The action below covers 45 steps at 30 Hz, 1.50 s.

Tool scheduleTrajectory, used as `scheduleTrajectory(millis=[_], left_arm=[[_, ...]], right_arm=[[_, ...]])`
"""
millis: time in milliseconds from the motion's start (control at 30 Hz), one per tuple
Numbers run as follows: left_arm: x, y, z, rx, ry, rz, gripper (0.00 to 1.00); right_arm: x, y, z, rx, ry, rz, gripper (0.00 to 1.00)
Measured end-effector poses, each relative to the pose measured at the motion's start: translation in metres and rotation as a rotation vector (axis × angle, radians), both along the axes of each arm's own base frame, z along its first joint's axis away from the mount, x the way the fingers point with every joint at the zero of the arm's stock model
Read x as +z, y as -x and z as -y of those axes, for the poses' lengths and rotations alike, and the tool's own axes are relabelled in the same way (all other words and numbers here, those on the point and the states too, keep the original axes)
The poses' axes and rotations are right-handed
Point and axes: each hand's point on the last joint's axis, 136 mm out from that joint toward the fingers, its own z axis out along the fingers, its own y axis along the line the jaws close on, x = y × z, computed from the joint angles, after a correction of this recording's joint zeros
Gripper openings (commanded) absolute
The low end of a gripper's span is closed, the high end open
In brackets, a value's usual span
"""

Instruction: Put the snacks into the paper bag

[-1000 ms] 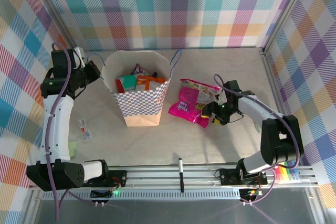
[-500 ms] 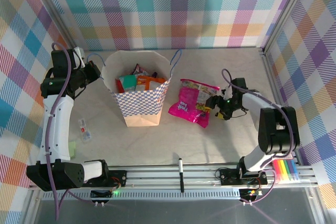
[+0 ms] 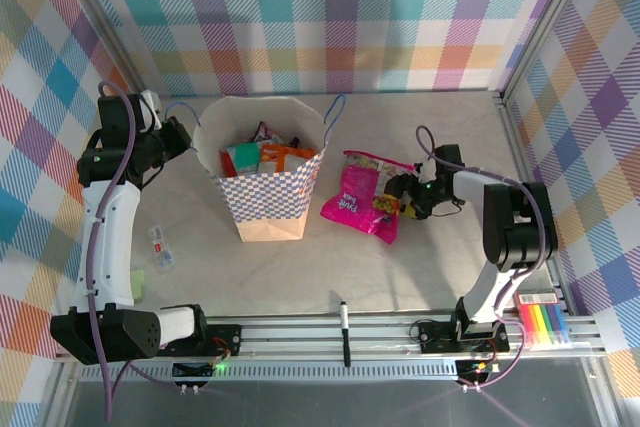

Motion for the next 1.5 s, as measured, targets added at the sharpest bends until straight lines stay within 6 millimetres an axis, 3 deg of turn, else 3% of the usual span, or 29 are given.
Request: scheduleTrajectory(millis=[433,633,867,1033,1500], left_arm=[[0.001,0.0,0.0,0.001,0.0,0.002,0.1],[0.0,0.0,-0.001,0.004,-0.003,-0.002,0.1],[0.0,0.001,-0.002,0.008,-0.006,-0.006,0.1],[0.0,0.001,-0.002,0.008,-0.006,-0.005,0.1],[0.0,0.001,-0.001,0.006,-0.005,-0.005,0.11]], right_arm=[[-0.001,-0.011,-0.002,-0.064,-0.02,-0.083,0.72],[-0.004,-0.026,-0.018,-0.029,0.003,-0.043,0.4],[0.001,-0.034,-0.021,-0.022,0.012,-0.006,0.26],[0.011,-0.035,-0.018,-0.011,0.055,0.031,0.17],[0.049,-0.017,0.013,-0.011,0.266,0.064,0.06]])
